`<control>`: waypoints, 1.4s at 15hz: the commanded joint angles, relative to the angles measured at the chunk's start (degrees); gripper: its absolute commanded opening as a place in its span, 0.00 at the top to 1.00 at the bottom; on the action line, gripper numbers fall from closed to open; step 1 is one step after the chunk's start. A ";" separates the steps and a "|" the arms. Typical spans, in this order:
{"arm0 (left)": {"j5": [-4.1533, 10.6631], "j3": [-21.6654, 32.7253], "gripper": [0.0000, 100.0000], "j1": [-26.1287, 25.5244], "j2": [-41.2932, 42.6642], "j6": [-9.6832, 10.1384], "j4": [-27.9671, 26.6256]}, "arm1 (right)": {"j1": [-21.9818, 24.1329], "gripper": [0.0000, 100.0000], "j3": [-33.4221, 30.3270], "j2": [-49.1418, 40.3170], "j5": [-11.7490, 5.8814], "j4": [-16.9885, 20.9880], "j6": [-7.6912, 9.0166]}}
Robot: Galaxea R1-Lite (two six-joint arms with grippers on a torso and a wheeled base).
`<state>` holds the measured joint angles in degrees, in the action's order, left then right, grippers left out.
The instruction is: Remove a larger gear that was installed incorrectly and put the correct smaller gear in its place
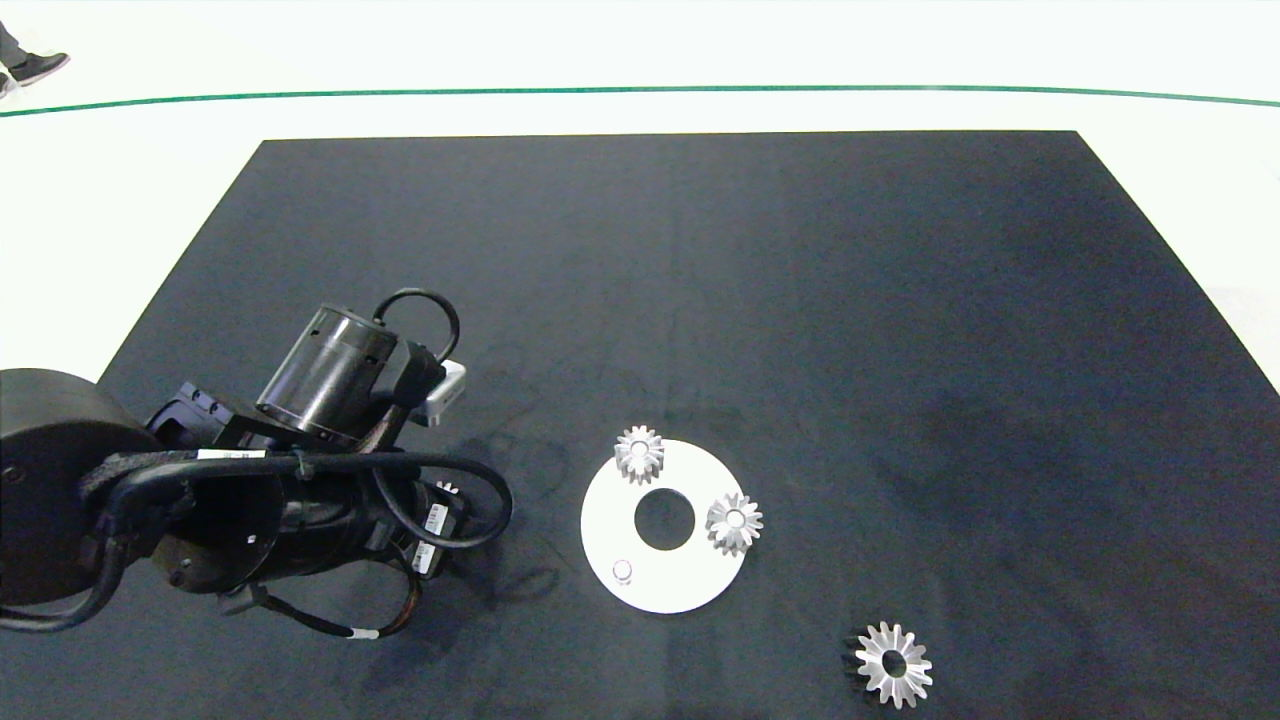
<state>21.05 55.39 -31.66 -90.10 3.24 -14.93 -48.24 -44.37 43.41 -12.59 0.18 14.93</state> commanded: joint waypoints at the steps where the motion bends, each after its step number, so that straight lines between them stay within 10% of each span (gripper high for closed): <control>1: 0.13 -0.81 0.23 0.02 1.24 0.19 -0.01 | -0.01 0.00 0.25 0.36 -0.06 -0.01 0.10; 21: -0.14 -3.27 0.64 -0.77 0.54 0.36 4.39 | -0.01 0.00 0.69 0.36 -0.06 0.08 0.10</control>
<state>20.77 52.11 -32.40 -89.86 3.52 -10.50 -48.24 -43.68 43.61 -12.59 0.24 14.93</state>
